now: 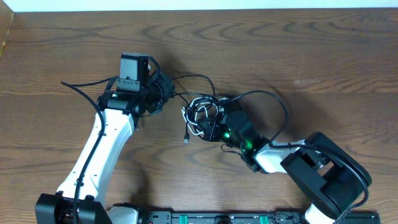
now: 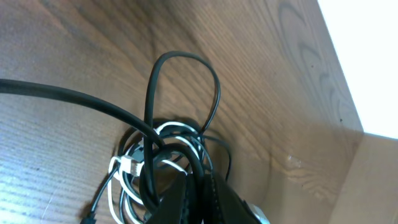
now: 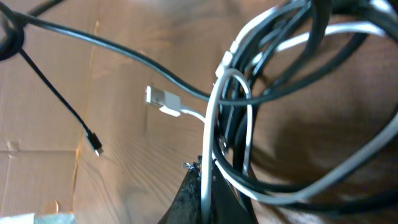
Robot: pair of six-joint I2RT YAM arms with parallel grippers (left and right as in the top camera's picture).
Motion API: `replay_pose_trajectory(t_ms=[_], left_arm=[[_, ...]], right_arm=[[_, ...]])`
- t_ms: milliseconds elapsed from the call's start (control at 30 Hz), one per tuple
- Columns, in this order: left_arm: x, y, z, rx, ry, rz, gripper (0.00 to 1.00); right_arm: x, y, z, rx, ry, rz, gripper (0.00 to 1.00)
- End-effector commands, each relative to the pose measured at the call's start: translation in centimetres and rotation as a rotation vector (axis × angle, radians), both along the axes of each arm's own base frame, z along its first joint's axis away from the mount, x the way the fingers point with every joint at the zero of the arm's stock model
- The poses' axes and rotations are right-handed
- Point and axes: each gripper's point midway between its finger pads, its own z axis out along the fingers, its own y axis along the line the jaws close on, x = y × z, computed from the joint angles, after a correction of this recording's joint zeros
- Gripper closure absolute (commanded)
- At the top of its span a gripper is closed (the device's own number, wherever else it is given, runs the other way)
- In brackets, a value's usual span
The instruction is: Untangle cables
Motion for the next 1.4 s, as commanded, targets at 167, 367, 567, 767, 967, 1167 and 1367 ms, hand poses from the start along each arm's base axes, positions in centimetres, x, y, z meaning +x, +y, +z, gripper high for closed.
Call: replay_pose_trajectory(t_ms=[167,367,567,767,967,1167,1367], left_arm=[[0.1,0.3,0.1,0.030,-0.016,-0.018,0.92],[0.0,0.3,0.0,0.032,-0.013,-0.019,0.92],[0.0,0.3,0.0,0.033,-0.010,-0.019,0.92],[-0.1,0.3,-0.1,0.033,-0.004,-0.019,0.15],[-1.5,0.5,-1.0,0.090,0.026,-0.100,0.02],[-2.9,-0.6,-1.4,0.114,0.023,-0.255,0.02],[-2.9,-2.5,-1.0,0.113,-0.014,-0.309,0.02]], right_arm=[[-0.5,-2.6,6.2,-0.028,-0.084,0.105,0.99],[-1.6,-8.6,13.5,-0.075,-0.211,0.040,0.99],[-3.4,-15.6,19.3,-0.082,-0.336,-0.121,0.99],[-4.9,-19.5,21.1,-0.149,-0.433,-0.214,0.99],[-4.8,-20.9,18.3,-0.252,-0.342,-0.258,0.99],[-4.8,-19.0,20.2,-0.127,-0.370,-0.198,0.99],[-5.1,-17.9,18.7,-0.134,-0.323,-0.115,0.99]])
